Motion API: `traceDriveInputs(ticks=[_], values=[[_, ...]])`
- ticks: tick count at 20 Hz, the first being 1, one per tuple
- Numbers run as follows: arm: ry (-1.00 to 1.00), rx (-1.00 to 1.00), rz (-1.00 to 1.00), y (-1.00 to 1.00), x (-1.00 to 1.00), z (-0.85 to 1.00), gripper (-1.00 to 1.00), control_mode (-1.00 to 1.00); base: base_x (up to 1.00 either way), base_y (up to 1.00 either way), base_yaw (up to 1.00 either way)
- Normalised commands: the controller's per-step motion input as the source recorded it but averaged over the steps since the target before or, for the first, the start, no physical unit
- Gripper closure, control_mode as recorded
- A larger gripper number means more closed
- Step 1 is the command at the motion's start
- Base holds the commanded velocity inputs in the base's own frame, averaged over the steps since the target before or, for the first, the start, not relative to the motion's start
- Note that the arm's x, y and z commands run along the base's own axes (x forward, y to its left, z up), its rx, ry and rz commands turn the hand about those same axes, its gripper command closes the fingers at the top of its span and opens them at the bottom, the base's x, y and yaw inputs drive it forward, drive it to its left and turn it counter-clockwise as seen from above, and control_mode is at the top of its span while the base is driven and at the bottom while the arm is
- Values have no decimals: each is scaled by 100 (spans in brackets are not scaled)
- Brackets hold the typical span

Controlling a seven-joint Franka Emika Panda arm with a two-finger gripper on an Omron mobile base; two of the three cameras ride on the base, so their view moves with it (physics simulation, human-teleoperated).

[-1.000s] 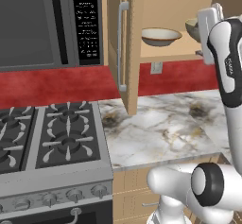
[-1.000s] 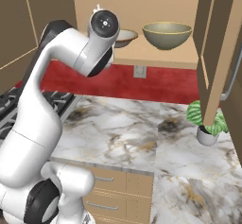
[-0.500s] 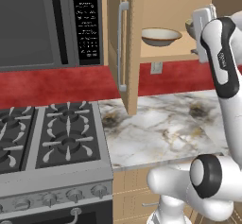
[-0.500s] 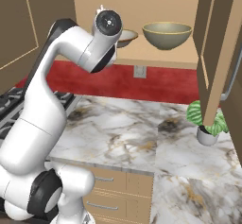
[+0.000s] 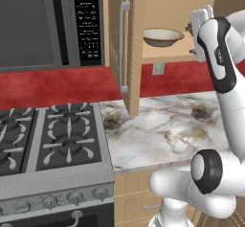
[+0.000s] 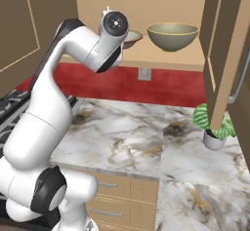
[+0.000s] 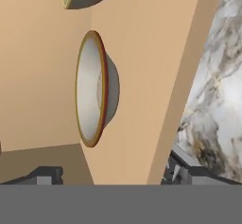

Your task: Move the bowls from the cabinet to the plates on the dining table.

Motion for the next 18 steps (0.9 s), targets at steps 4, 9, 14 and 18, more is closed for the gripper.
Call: traceDriveInputs(ticks=[4, 9, 14, 18], values=[[0, 0, 0, 0, 29, -9, -100, -100, 0, 0, 0], [0, 0, 0, 0, 25, -3, -100, -100, 0, 0, 0], [0, 0, 0, 0, 22, -2, -100, -100, 0, 0, 0], [0, 0, 0, 0, 27, -2, -100, -100, 0, 0, 0]])
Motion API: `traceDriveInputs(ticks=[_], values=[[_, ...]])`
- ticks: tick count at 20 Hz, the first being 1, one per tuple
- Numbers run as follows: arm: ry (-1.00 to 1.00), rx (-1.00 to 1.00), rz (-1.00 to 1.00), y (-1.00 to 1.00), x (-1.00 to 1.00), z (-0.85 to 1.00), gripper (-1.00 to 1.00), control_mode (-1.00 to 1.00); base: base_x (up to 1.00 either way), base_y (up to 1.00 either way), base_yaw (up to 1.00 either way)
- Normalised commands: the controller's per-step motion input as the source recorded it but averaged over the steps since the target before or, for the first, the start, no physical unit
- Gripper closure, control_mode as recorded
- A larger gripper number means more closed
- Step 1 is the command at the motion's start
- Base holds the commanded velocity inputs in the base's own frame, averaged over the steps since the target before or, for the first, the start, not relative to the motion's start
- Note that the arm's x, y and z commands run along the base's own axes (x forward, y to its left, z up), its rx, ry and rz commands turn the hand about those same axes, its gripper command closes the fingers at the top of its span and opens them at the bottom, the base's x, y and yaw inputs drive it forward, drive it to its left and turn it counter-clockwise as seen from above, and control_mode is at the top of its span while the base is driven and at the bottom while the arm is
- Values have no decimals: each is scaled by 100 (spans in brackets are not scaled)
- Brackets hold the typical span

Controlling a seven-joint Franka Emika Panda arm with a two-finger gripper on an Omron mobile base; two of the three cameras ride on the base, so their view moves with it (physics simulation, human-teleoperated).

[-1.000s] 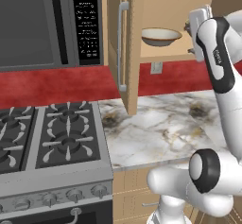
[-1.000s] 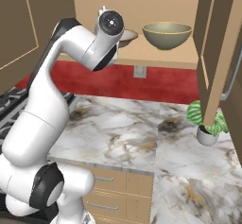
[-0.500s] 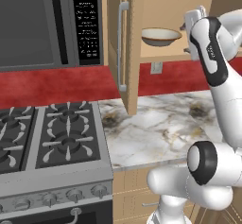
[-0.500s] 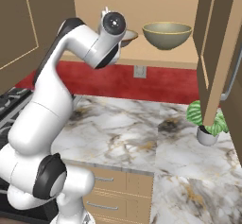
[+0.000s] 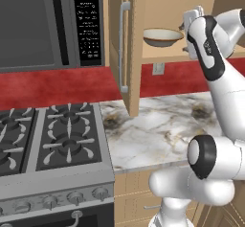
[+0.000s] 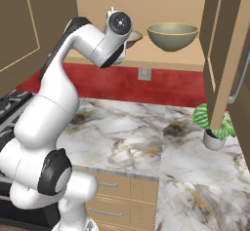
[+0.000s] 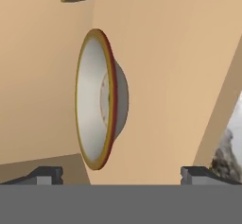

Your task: Move the bowls from the cabinet to the plates on the dining table.

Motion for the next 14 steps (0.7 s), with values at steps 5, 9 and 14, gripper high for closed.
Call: traceDriveInputs(ticks=[5, 9, 14], values=[[0, 0, 0, -1, 19, -4, -100, -100, 0, 0, 0], [0, 0, 0, -3, 18, -7, -100, -100, 0, 0, 0], [0, 0, 0, -1, 19, -4, -100, -100, 0, 0, 0]])
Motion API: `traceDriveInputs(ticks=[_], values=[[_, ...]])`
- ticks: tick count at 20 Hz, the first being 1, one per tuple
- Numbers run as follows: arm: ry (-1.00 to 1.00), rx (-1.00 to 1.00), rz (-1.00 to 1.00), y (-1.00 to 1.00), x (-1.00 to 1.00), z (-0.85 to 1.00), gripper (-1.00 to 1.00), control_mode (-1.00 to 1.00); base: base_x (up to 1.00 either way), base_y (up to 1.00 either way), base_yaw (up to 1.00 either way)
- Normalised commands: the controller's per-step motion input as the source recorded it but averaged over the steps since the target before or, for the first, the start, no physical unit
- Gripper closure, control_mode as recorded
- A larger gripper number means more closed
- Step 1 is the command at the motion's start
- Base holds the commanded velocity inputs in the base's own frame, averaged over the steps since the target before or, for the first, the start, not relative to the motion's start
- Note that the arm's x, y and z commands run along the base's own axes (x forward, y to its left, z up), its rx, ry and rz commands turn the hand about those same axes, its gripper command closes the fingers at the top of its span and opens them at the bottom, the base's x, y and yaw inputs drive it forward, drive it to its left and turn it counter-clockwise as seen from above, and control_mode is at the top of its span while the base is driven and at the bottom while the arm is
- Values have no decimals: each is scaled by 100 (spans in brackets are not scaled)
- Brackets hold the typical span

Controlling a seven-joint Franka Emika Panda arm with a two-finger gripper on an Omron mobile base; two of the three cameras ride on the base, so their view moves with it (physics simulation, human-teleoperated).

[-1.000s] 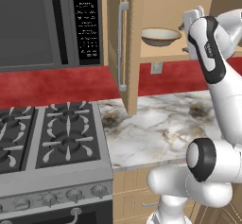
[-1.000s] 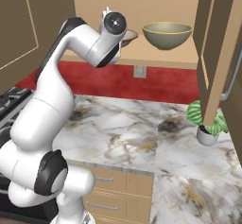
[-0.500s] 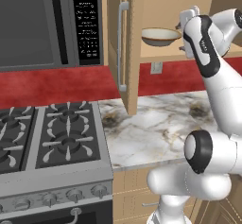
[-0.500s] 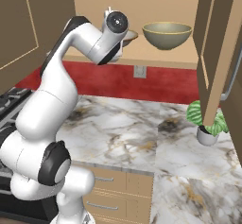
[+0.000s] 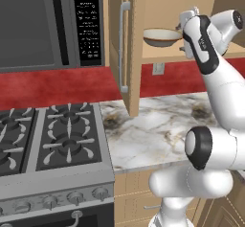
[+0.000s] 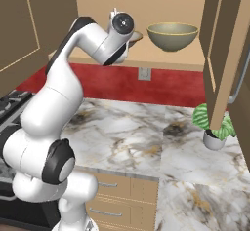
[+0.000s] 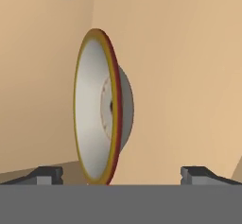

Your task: Move the bowls from the cabinet to the plates on the dining table.

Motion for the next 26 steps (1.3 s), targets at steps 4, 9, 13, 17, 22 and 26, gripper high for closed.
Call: traceDriveInputs(ticks=[4, 9, 13, 17, 22, 26], values=[[0, 0, 0, 0, 17, -1, -100, -100, 0, 0, 0], [0, 0, 0, 0, 22, 0, -100, -100, 0, 0, 0], [0, 0, 0, -1, 16, -3, -100, -100, 0, 0, 0], [0, 0, 0, -1, 6, -4, -100, -100, 0, 0, 0], [0, 0, 0, 0, 0, -10, -100, -100, 0, 0, 0], [1, 0, 0, 0, 1, -18, -100, -100, 0, 0, 0]])
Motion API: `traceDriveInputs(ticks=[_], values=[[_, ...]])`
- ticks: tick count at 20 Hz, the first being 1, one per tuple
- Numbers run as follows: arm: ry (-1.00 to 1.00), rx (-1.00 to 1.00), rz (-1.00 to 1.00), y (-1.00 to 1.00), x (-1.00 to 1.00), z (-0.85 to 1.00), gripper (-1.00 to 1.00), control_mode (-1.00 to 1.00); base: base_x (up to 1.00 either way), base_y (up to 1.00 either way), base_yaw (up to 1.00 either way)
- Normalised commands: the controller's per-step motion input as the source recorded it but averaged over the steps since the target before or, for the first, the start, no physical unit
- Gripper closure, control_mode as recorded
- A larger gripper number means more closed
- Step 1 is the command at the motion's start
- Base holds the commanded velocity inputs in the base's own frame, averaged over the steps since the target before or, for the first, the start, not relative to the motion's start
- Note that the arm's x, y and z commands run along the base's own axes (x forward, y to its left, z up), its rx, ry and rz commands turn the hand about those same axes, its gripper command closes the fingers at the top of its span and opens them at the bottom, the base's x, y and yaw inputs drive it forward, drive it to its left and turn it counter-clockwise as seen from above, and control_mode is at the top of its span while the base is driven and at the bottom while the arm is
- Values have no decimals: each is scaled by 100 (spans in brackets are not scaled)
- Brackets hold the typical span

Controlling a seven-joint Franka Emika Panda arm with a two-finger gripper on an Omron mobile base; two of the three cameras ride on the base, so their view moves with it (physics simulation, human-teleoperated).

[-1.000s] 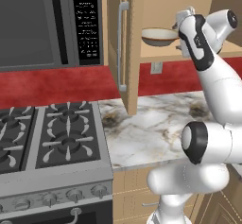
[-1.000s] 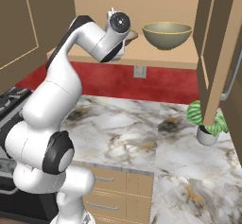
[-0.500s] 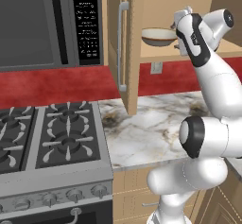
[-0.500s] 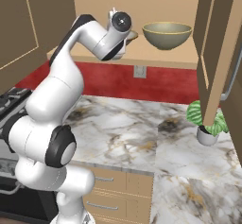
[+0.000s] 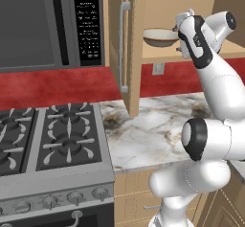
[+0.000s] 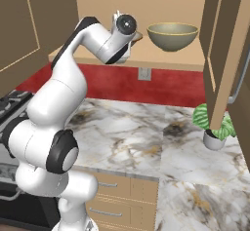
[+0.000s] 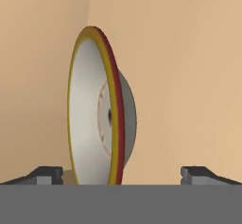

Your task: Move the bowls from the cabinet to the plates on the dining table.

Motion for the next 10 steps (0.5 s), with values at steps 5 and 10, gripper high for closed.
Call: traceDriveInputs(ticks=[5, 10], values=[[0, 0, 0, 0, 16, -10, -100, -100, 0, 0, 0], [0, 0, 0, 0, 21, -8, -100, -100, 0, 0, 0]])
